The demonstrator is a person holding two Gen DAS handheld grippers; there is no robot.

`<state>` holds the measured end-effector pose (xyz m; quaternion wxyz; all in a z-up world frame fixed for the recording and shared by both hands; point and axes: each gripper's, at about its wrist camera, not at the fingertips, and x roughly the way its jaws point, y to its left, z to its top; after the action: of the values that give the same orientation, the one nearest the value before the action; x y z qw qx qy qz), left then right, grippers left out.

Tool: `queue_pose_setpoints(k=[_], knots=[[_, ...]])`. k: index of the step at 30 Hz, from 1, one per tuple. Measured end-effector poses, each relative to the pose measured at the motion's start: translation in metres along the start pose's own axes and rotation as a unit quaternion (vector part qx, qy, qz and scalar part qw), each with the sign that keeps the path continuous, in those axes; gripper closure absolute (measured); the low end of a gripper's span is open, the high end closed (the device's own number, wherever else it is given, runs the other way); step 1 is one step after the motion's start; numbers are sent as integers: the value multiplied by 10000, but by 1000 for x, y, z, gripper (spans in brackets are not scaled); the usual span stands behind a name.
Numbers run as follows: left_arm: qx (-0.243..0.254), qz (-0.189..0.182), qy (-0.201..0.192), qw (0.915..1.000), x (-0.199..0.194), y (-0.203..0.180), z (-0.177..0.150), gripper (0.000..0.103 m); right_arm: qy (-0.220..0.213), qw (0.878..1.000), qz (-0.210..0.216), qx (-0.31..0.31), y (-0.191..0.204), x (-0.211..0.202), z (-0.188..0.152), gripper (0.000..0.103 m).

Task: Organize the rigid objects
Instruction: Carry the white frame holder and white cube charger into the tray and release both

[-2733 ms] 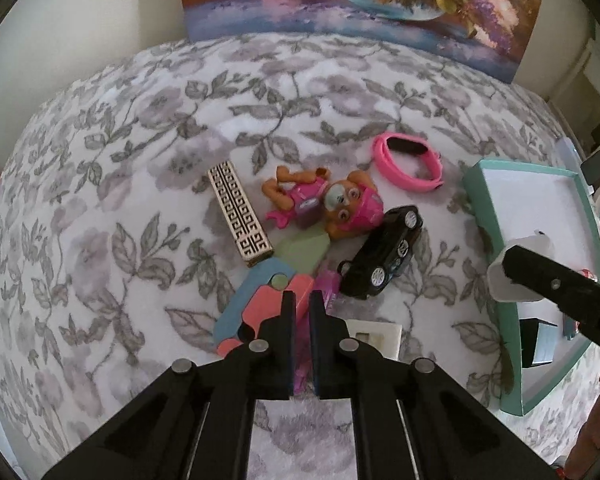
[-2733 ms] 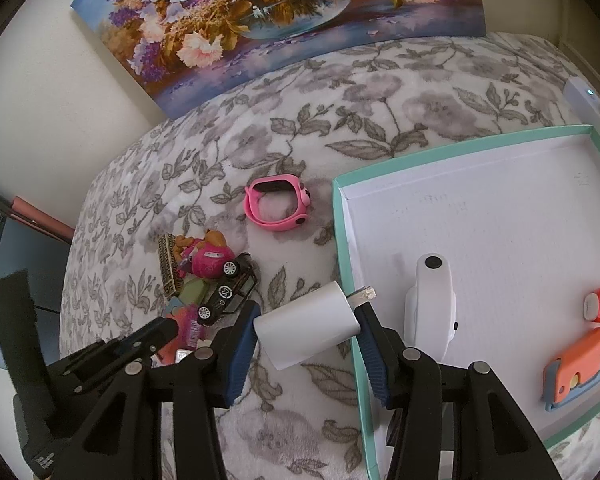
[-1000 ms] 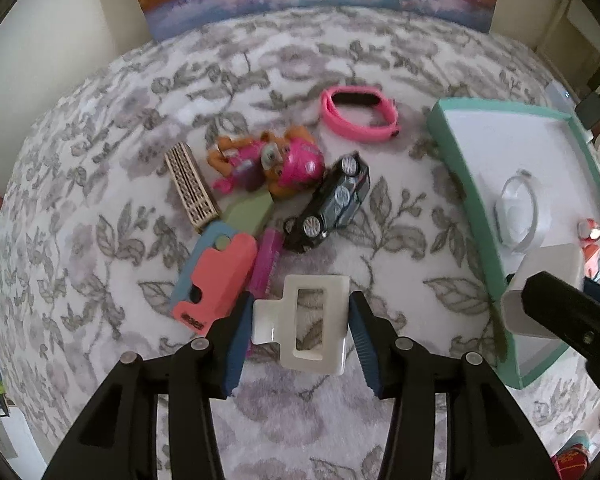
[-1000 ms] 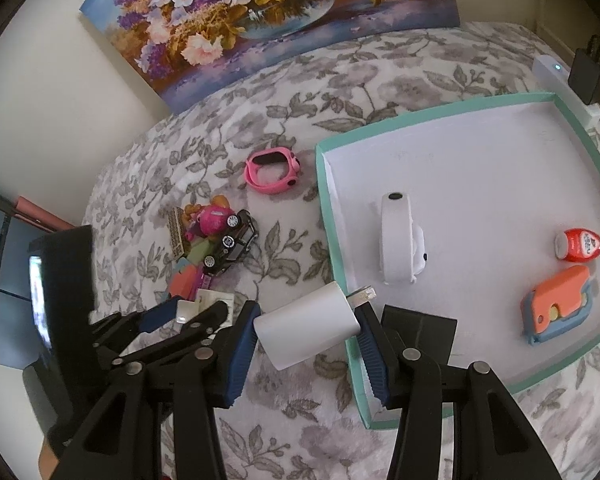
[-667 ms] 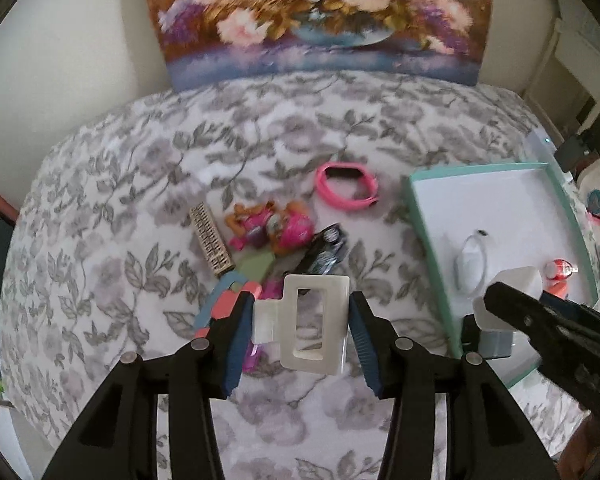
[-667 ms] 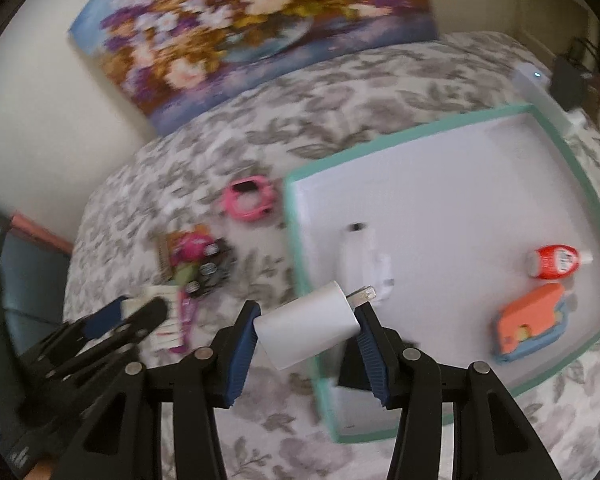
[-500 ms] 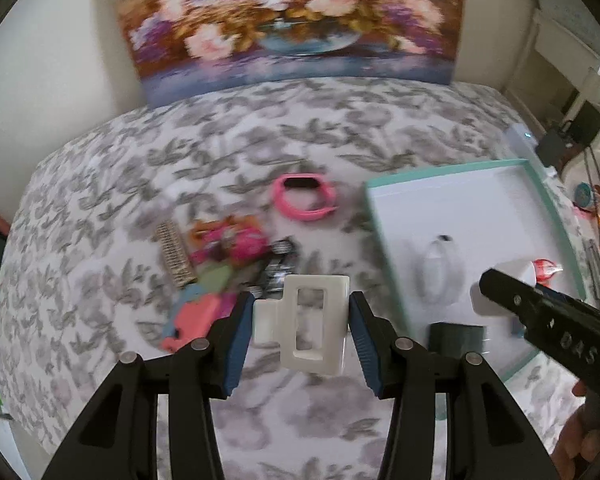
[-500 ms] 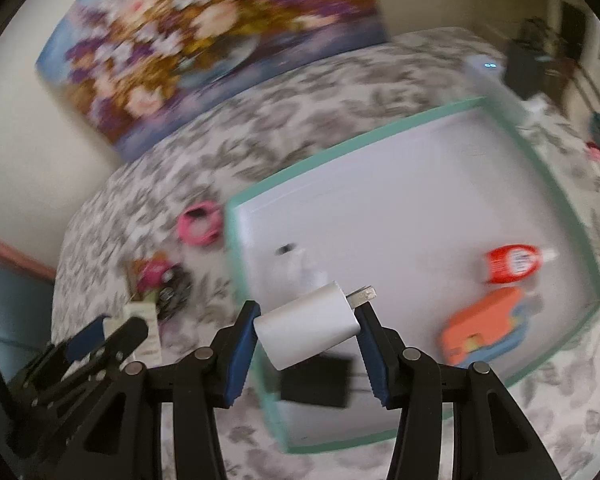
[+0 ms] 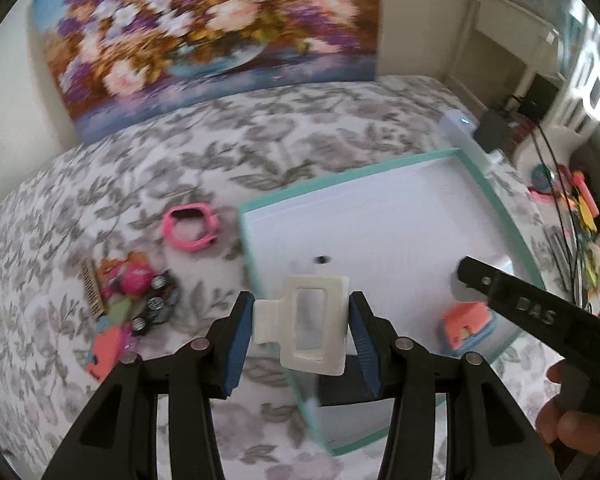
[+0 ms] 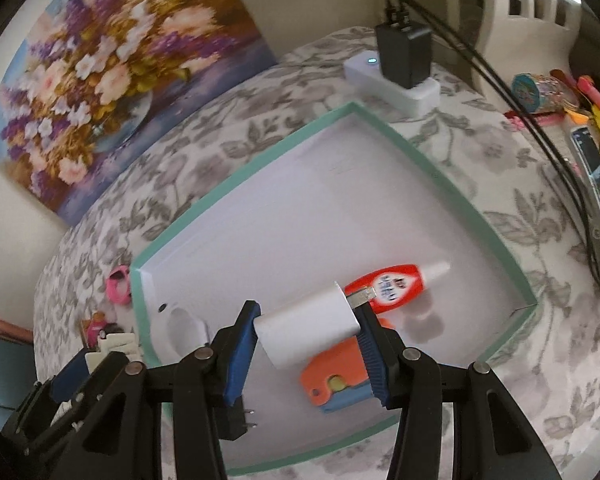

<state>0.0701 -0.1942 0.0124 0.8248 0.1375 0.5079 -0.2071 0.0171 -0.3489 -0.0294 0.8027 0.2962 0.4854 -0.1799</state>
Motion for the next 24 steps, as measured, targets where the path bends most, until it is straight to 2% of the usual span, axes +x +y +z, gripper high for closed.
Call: queue_pose_setpoints(k=[4, 12, 21, 24], knots=[[205, -85, 35, 9997, 5, -18, -1, 54, 12, 10000, 5, 31, -4, 0, 0, 51], [461, -9, 136, 9988, 13, -35, -8, 53, 88, 9999, 14, -89, 1, 2, -3, 51], [401, 9, 191, 9990, 13, -30, -8, 53, 187, 9996, -13, -201, 6, 6, -5, 51], [378, 3, 184, 9991, 11, -28, -7, 49, 195, 9995, -11, -228, 8, 6, -6, 51]])
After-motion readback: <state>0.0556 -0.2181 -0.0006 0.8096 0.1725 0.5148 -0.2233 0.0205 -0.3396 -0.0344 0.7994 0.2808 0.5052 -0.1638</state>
